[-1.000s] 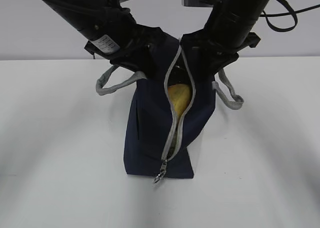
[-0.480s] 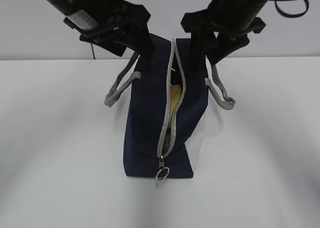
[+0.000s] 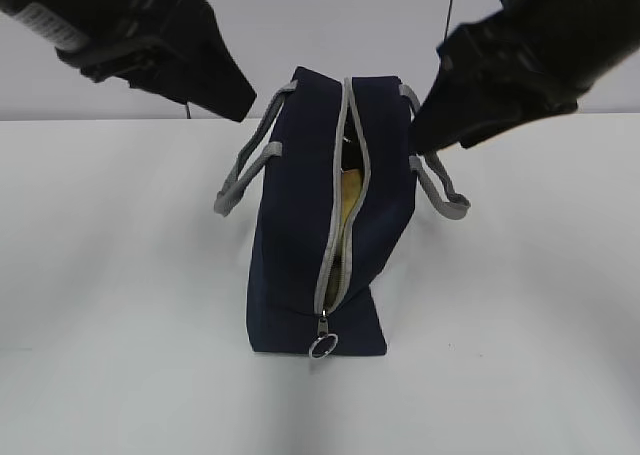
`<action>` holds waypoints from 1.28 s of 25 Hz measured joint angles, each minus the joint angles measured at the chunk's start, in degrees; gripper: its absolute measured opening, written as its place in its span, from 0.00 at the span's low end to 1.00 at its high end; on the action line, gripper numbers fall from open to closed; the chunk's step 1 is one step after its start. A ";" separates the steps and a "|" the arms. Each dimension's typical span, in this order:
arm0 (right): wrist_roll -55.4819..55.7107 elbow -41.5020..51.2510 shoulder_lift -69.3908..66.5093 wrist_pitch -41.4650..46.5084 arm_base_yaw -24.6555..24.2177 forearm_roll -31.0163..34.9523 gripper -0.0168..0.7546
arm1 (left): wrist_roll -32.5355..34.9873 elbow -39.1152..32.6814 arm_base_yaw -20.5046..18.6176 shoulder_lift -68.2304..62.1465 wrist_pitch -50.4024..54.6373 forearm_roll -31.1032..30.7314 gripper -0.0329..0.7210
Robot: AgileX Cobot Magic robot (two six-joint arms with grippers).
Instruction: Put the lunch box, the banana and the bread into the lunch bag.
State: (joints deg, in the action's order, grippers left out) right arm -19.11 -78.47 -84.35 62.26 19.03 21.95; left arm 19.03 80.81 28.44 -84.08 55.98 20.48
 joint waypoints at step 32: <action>-79.51 44.79 6.05 -20.02 0.00 44.48 0.51 | 12.80 -15.79 0.00 11.67 -4.76 9.19 0.65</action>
State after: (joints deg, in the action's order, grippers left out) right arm -98.62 -33.68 -78.30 42.23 19.03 66.43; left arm 31.84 65.02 28.44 -72.41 51.21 29.67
